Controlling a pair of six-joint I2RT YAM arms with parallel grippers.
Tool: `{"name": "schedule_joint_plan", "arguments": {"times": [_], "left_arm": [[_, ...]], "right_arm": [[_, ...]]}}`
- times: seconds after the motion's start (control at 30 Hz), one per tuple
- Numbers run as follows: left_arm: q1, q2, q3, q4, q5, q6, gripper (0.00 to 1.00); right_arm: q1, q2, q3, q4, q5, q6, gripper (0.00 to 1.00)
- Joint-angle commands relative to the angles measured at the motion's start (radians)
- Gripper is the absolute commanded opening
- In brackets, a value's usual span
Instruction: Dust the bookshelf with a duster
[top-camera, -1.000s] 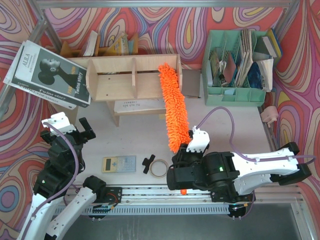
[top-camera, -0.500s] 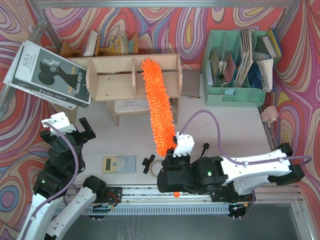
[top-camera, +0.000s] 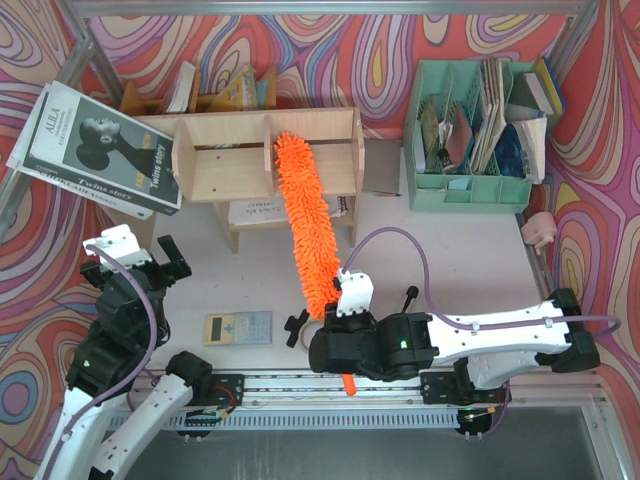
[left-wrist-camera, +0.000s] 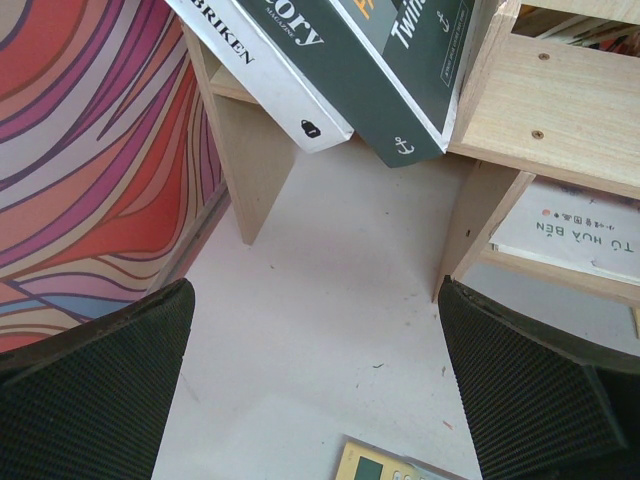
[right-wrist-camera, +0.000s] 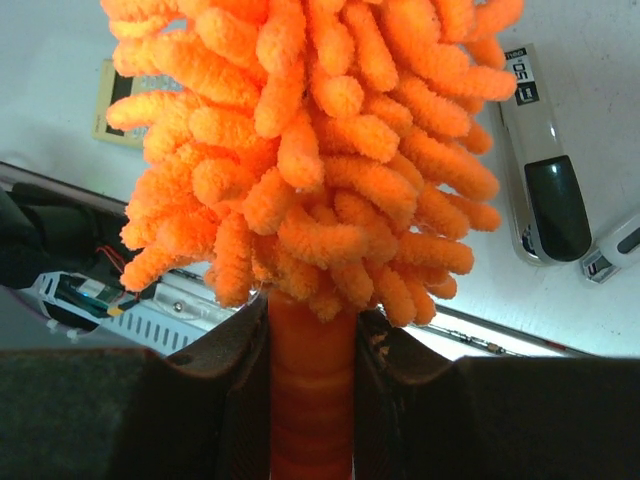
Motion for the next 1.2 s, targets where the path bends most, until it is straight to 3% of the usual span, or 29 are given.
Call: {"name": "schedule_joint_plan", "arguments": {"times": [0.0,0.33,0.87,1.17], "left_arm": [[0.005,-0.015,0.007,-0.011,-0.017,-0.01,0.99],[0.005,-0.012,0.005,-0.011,-0.017,-0.01,0.99],[0.005,-0.013,0.004,-0.009,-0.018,-0.008,0.99],[0.005,-0.011,0.005,-0.009,-0.022,-0.008,0.99]], "right_arm": [[-0.008,-0.042,0.017,0.038,0.029,-0.039,0.0],[0.01,-0.065,0.12,0.102,0.129,-0.175,0.0],[0.007,-0.142,0.171,-0.038,0.28,-0.127,0.0],[-0.016,-0.041,0.202,0.06,0.197,-0.192,0.0]]}}
